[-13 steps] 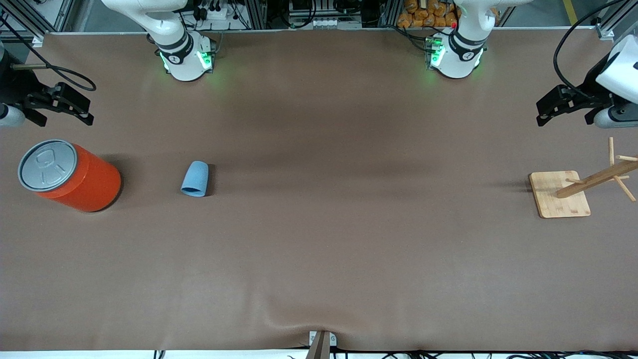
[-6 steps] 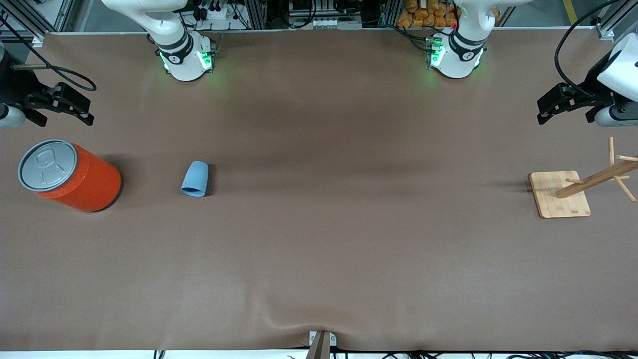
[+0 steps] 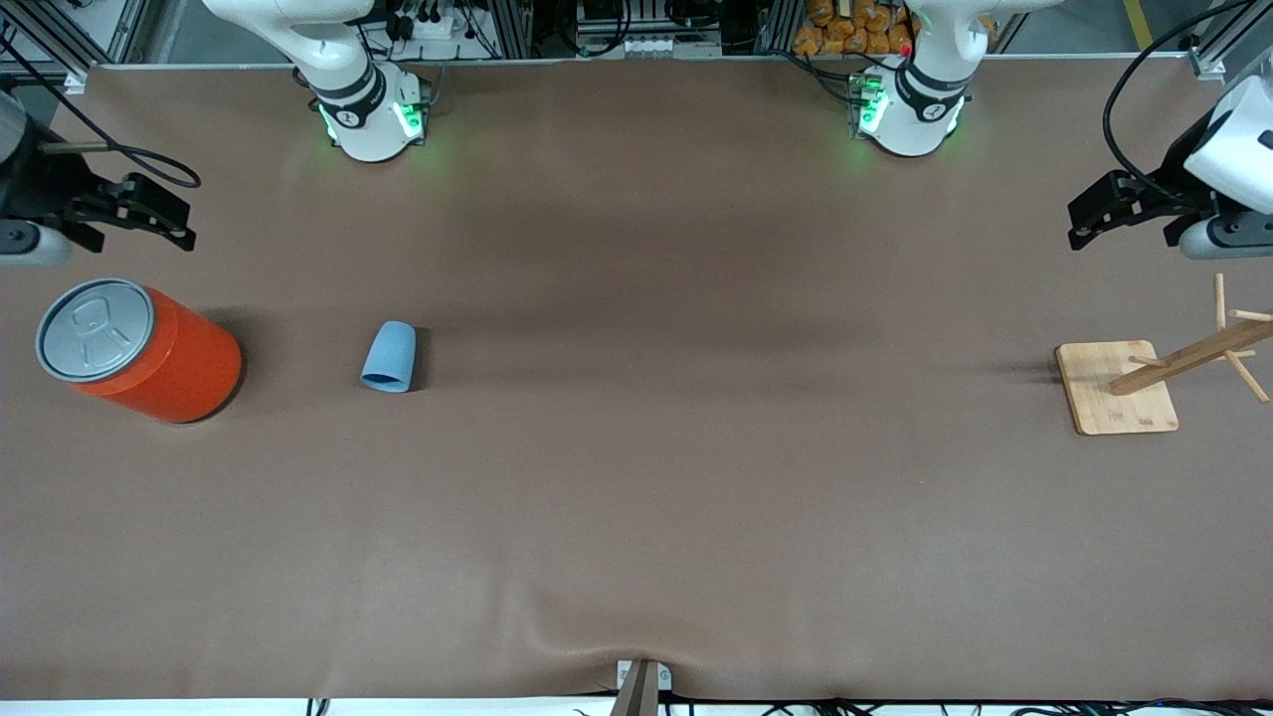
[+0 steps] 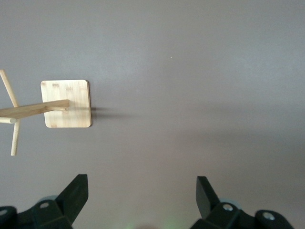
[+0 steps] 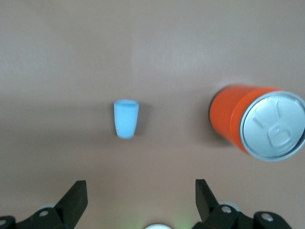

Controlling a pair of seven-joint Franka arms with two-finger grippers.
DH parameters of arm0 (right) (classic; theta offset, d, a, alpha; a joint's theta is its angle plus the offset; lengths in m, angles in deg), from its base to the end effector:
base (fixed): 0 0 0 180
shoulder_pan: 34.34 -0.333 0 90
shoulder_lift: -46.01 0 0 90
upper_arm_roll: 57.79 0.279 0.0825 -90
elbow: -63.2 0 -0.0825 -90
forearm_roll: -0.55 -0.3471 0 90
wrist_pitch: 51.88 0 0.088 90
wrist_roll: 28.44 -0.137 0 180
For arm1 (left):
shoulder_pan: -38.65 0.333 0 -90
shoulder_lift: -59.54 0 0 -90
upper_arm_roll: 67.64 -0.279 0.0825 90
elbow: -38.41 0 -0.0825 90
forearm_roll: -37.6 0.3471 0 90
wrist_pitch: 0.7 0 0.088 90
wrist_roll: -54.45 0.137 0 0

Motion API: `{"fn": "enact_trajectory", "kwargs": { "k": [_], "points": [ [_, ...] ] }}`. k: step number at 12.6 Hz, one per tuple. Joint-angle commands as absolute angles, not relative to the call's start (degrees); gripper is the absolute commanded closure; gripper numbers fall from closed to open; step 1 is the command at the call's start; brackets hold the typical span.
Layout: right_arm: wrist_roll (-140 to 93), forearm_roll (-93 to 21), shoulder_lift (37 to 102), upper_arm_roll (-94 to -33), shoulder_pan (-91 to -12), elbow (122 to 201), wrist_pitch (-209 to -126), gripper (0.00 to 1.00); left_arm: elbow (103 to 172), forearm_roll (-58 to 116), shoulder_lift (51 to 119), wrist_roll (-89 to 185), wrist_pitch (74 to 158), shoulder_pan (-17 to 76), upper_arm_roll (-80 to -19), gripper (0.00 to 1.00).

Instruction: Flip cup

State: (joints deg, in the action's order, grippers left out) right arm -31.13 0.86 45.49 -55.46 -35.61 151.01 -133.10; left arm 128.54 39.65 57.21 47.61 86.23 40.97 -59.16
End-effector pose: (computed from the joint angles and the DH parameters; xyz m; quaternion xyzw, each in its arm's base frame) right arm 0.4949 0.0304 0.5660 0.9986 0.0076 -0.0527 0.0058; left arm 0.4983 -0.0501 0.5725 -0.9997 -0.0068 0.0054 0.0216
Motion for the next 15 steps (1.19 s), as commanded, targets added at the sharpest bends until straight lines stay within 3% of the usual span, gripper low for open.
{"fn": "enact_trajectory", "kwargs": {
  "k": [1,6,9,12,15],
  "points": [
    [-30.81,1.09,47.15,-54.80,-35.91,154.05,-132.47,0.00,128.41,38.56,57.61,48.56,86.13,41.64,-58.93,0.00],
    [-31.16,-1.82,46.36,-54.71,-40.12,172.76,-146.33,0.00,128.77,38.47,58.31,48.56,86.66,41.64,-58.93,0.00],
    [-31.34,-1.82,46.97,-54.71,-41.36,179.45,-155.03,0.00,128.77,38.48,58.31,48.56,86.84,41.38,-58.85,0.00],
    [-31.25,-1.29,46.97,-54.71,-46.10,189.29,-169.00,0.00,128.77,38.56,58.40,48.56,87.01,41.38,-58.85,0.00],
    [-31.34,-1.12,49.60,-54.71,-46.20,193.27,-176.49,0.00,128.85,38.48,58.31,49.61,87.01,41.64,-58.85,0.00]
  ]
}}
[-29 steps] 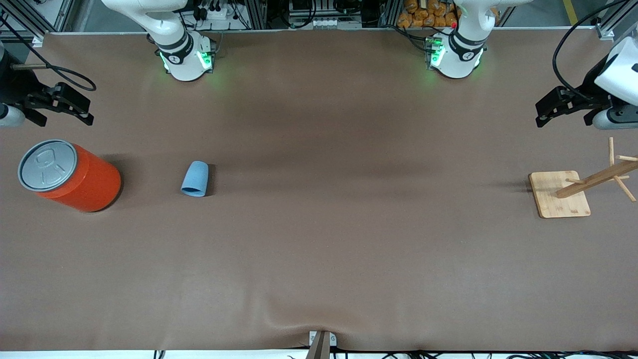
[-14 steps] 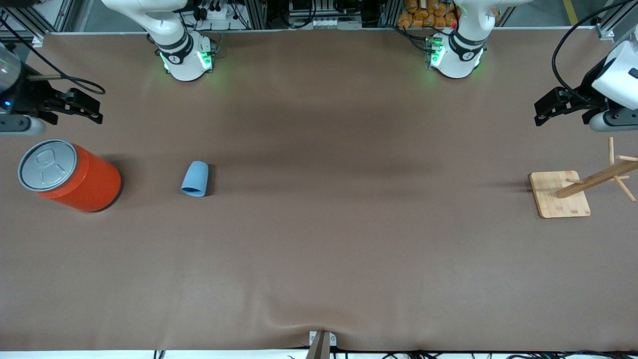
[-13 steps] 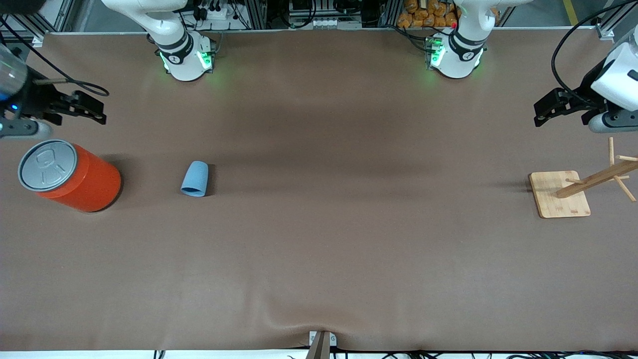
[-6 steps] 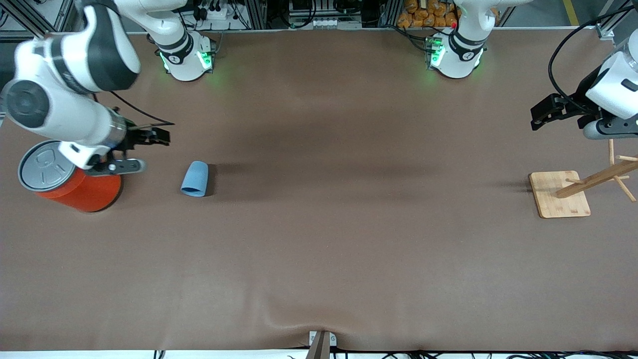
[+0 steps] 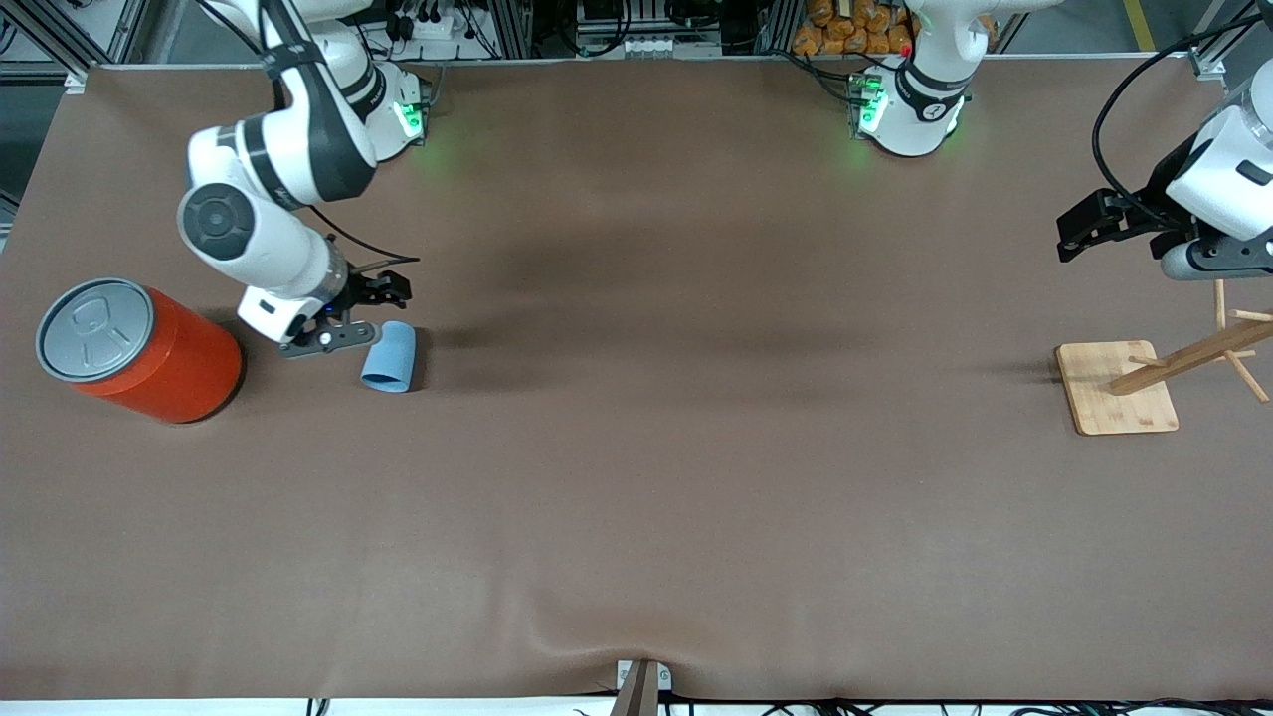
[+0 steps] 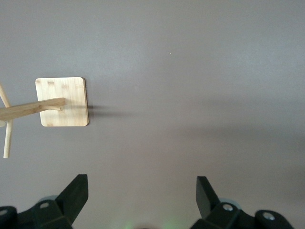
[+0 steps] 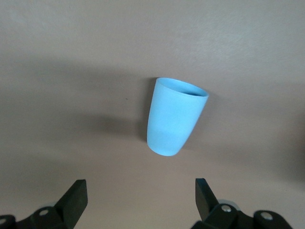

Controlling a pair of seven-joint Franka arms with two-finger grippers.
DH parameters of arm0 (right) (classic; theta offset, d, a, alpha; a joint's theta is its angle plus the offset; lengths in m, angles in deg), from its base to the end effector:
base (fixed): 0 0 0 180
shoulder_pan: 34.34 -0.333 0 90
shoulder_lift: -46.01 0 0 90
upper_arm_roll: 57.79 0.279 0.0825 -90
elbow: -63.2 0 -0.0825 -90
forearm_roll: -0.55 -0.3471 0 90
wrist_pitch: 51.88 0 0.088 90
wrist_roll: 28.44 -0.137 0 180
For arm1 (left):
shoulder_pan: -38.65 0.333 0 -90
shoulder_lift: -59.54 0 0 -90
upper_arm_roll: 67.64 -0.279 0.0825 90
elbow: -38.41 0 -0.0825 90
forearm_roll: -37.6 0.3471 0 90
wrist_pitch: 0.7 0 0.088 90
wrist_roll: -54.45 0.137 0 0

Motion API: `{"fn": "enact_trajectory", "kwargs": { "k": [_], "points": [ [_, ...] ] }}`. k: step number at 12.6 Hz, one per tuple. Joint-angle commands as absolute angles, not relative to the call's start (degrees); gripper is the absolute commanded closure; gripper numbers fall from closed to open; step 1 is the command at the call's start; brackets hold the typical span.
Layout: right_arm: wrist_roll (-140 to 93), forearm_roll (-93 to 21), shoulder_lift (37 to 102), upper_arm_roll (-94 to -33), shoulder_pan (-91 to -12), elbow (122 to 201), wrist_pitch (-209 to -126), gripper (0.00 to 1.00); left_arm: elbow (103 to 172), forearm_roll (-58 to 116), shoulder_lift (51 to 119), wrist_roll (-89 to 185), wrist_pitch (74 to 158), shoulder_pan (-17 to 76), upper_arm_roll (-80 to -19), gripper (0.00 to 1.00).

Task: Flip cup
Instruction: 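Reach the right gripper down to the blue cup beside the red can, then close the right gripper around the lying blue cup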

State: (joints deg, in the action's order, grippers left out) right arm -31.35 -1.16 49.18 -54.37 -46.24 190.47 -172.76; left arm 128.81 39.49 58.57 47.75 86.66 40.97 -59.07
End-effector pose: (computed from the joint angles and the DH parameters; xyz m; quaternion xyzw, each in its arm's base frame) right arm 0.4619 0.1289 0.2950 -0.9915 -0.0991 0.0844 0.0004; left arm 0.5045 -0.0511 0.5592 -0.9997 -0.0044 0.0160 0.0197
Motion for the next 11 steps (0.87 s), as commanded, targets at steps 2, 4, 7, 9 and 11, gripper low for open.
{"fn": "enact_trajectory", "kwargs": {
  "k": [2,4,7,9,11],
  "points": [
    [-31.34,-1.03,53.64,-54.97,-44.98,193.36,-179.13,0.00,128.77,38.47,58.31,50.84,87.01,41.73,-58.85,0.00],
    [-31.61,-1.12,56.19,-54.97,-43.13,194.41,-183.60,0.00,128.85,38.47,58.31,51.28,86.93,41.73,-58.85,0.00],
    [-33.10,-1.73,58.75,-54.97,-42.69,194.33,-186.00,0.00,128.85,38.47,58.66,51.55,87.36,41.73,-58.93,0.00],
    [-34.23,-3.04,59.71,-54.89,-42.42,194.24,-186.79,0.00,128.77,38.47,58.57,51.64,87.36,41.82,-58.93,0.00],
    [-34.86,-4.72,61.99,-54.89,-43.03,194.15,-190.11,0.00,128.68,38.47,58.57,51.64,87.54,41.73,-58.93,0.00]
  ]
}}
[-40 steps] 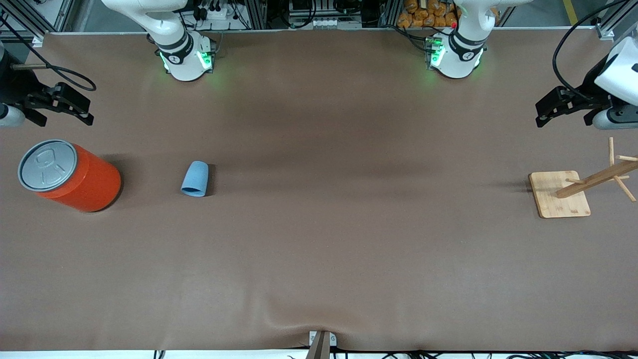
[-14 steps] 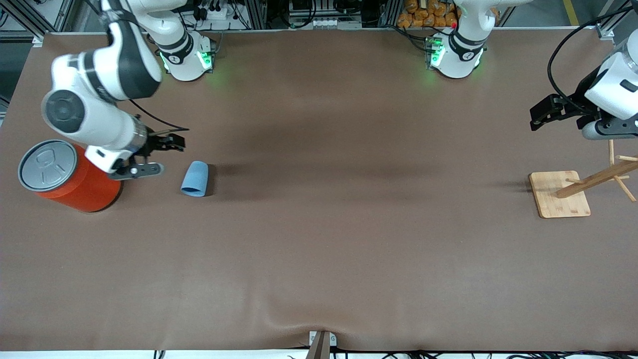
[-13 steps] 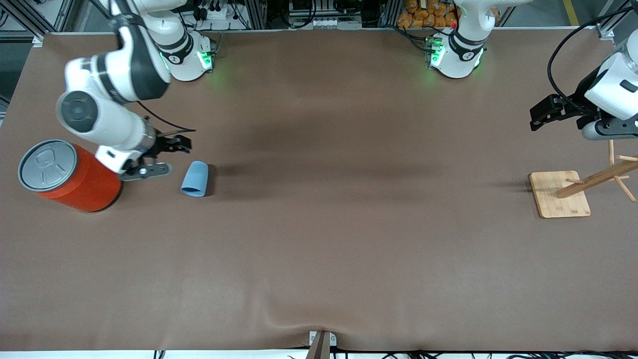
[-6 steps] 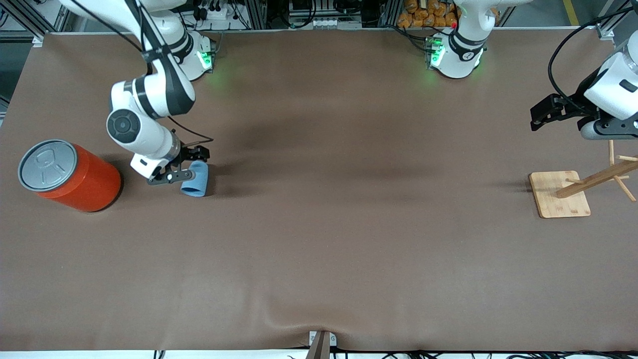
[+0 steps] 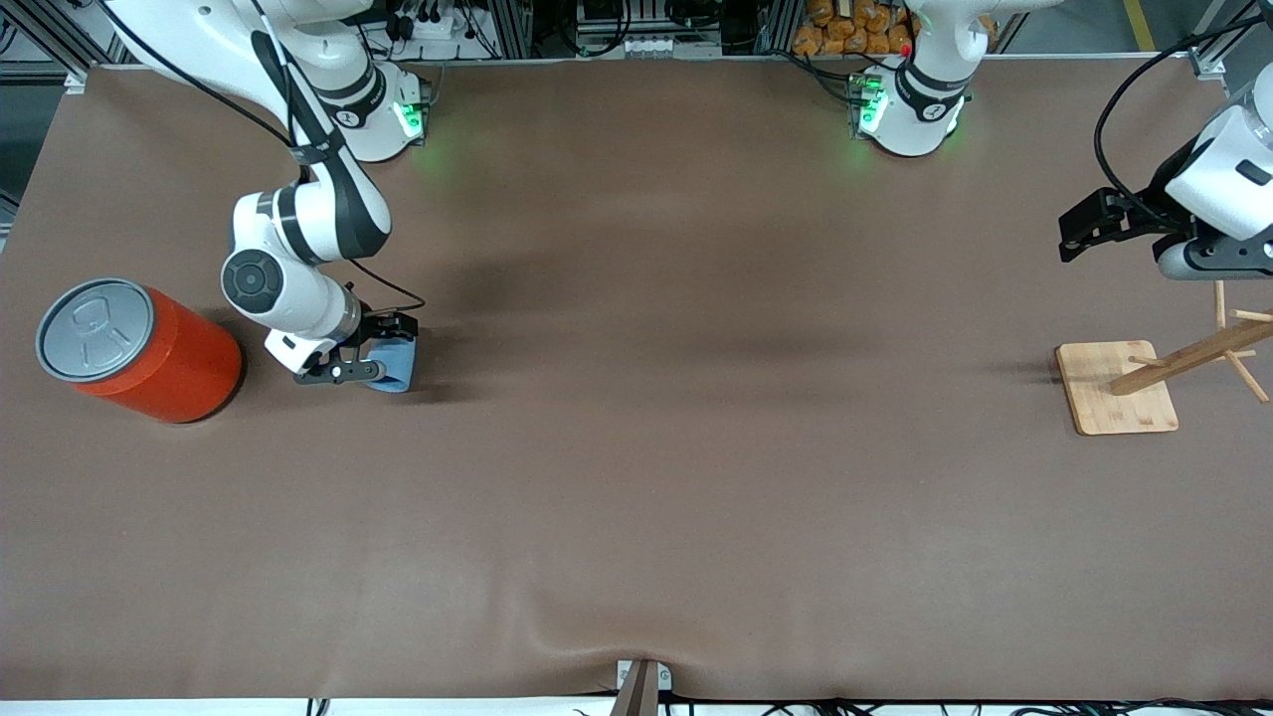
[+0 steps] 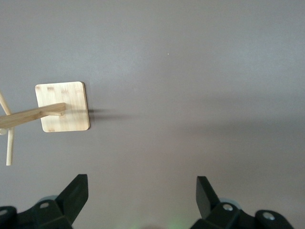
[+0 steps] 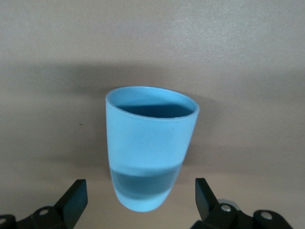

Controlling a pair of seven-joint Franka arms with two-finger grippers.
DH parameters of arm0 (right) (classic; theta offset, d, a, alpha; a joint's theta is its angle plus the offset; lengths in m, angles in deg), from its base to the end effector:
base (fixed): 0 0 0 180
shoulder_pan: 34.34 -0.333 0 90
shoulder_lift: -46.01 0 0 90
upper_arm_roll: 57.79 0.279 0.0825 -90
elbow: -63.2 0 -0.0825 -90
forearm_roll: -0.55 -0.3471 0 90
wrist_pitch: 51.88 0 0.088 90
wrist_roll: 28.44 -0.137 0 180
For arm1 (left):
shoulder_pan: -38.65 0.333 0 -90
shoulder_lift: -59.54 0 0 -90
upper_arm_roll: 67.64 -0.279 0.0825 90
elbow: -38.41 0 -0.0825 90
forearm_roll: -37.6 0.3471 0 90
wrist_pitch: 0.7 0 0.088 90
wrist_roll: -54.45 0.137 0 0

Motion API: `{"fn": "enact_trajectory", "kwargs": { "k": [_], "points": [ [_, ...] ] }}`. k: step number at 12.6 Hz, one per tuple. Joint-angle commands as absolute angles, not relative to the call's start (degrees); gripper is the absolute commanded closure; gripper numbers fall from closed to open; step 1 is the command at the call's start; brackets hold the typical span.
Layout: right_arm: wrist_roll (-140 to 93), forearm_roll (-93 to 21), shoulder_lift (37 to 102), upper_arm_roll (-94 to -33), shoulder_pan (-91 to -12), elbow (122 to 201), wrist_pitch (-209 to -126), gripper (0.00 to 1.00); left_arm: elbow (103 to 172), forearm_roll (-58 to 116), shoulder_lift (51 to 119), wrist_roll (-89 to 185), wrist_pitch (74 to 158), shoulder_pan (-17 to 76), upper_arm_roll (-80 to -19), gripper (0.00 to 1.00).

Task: Flip cup
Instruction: 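Close the right gripper around the lying blue cup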

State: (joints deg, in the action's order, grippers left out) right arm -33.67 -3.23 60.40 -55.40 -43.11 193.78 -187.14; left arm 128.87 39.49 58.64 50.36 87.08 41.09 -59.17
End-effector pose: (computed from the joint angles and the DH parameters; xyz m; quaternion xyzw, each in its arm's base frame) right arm 0.4701 0.0958 0.1962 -0.9957 -0.0260 0.0875 0.0140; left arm 0.5059 -0.0493 0.5588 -0.9996 0.0165 0.0140 0.0190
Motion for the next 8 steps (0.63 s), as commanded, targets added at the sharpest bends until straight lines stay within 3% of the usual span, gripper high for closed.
{"fn": "enact_trajectory", "kwargs": {
  "k": [1,3,5,6,7,8],
  "points": [
    [-34.77,-4.72,63.14,-54.97,-43.04,194.15,-191.61,0.00,128.77,38.47,58.66,51.64,87.63,41.82,-58.93,0.00],
    [-34.33,-4.72,64.90,-54.97,-43.04,194.15,-193.99,0.02,129.29,38.47,58.75,51.64,87.63,41.82,-59.02,0.00],
    [-33.98,-4.72,65.26,-54.97,-43.04,194.07,-194.70,0.44,129.29,38.47,58.84,51.72,87.71,41.82,-59.02,0.00],
    [-33.98,-4.63,65.17,-54.97,-43.21,193.63,-194.53,0.74,129.29,38.47,58.92,51.72,88.15,41.73,-58.94,0.00],
    [-33.98,-4.63,65.17,-54.89,-43.21,192.58,-193.74,0.93,129.29,38.47,59.27,51.72,88.42,41.64,-58.93,0.00],
    [-34.24,-4.63,65.17,-54.71,-43.39,190.66,-192.78,1.00,129.29,38.47,59.62,51.72,88.51,41.64,-58.93,0.00]
  ]
}}
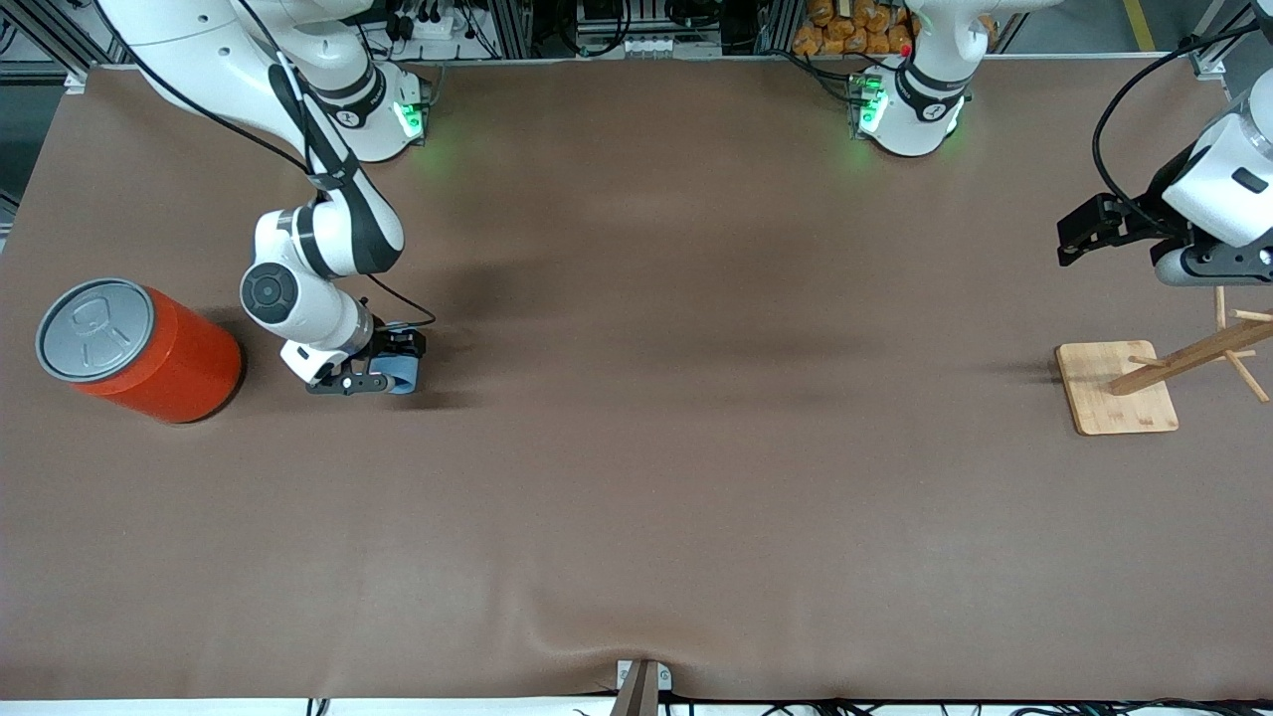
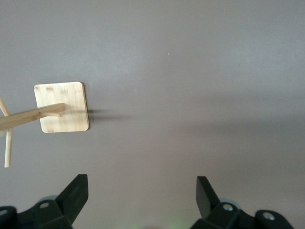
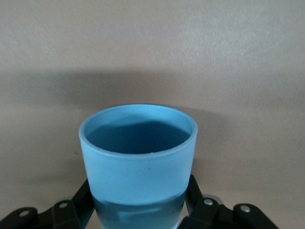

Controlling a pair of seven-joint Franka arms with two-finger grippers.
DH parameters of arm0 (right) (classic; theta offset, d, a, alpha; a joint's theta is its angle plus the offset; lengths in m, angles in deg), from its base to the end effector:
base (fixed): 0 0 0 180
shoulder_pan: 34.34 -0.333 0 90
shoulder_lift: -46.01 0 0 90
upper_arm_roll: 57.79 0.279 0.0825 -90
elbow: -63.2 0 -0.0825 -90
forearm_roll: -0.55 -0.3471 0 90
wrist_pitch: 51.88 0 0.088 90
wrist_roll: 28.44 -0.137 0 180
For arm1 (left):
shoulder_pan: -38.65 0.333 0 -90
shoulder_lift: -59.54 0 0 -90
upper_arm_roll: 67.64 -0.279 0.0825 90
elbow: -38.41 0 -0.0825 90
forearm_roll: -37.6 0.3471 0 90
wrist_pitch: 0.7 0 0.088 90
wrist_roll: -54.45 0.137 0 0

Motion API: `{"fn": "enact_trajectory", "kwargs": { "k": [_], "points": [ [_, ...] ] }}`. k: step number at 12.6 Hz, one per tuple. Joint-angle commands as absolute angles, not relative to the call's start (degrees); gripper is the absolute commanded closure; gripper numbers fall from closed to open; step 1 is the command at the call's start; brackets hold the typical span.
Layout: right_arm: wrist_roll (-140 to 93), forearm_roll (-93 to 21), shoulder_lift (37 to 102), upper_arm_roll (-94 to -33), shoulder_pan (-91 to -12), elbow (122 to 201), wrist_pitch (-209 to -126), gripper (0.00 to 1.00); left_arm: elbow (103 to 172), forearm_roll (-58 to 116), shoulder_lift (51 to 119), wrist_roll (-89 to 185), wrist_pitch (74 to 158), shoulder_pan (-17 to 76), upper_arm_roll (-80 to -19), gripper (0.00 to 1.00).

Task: Flip cup
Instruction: 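Lift the cup with the right gripper while the left gripper approaches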

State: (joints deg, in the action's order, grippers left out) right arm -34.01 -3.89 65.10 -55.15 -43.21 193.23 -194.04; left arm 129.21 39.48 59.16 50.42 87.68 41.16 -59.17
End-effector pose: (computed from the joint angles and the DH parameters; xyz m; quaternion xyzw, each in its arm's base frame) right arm 0.4787 0.0999 0.1677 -0.9975 -0.0189 0.0644 0.0201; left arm 0.5091 -0.0488 0.5525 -0.9996 0.0167 0.0163 0.0184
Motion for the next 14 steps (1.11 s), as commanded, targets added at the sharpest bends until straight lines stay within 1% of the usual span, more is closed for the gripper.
{"fn": "enact_trajectory", "kwargs": {
  "k": [1,3,4,5,6,7,8,9,10,11,12,14],
  "points": [
    [-34.42,-4.72,65.08,-54.54,-44.26,186.98,-187.72,1.00,129.47,38.47,59.72,51.72,88.51,41.64,-58.93,0.00],
    [-33.81,-4.81,66.21,-54.01,-47.24,174.18,-171.49,1.00,129.73,38.47,59.63,51.72,88.51,41.64,-58.93,0.00],
    [-31.54,-4.90,68.49,-53.40,-49.69,166.81,-167.58,1.00,129.73,38.47,59.63,51.90,88.51,41.73,-58.93,0.00],
    [-30.65,-5.07,70.95,-52.70,-51.89,161.16,-165.89,1.00,129.82,38.47,59.63,51.90,88.51,41.73,-58.93,0.00],
    [-30.38,-5.16,73.32,-51.47,-53.83,156.32,-165.87,1.00,129.91,38.47,59.72,51.99,88.59,41.73,-58.93,0.00],
    [-29.59,-4.46,75.78,-50.07,-56.37,153.40,-166.74,1.00,130.08,38.47,59.72,51.90,89.03,41.73,-58.93,0.00],
    [-29.15,-3.33,79.20,-49.18,-60.83,149.54,-168.67,1.00,130.52,38.47,59.72,51.90,89.21,41.73,-58.93,0.00],
    [-28.71,-1.31,82.36,-49.26,-64.36,144.81,-169.56,1.00,131.13,38.47,60.06,51.90,89.82,41.73,-58.93,0.00],
    [-24.44,3.58,84.57,-49.17,-66.13,141.54,-169.91,1.00,131.40,38.39,61.29,51.90,89.83,41.73,-58.93,0.00],
    [-14.39,6.32,86.77,-48.91,-67.72,139.07,-170.53,1.00,131.32,36.82,63.47,51.90,90.17,41.73,-58.93,0.00],
    [-7.77,6.53,87.92,-48.91,-69.82,138.26,-171.75,1.00,131.32,33.32,65.76,51.81,91.05,41.73,-58.93,0.00],
    [-4.90,11.07,90.20,-49.17,-74.57,137.91,-172.72,1.00,131.05,25.16,71.55,51.55,92.10,41.91,-59.02,0.00]
  ]
}}
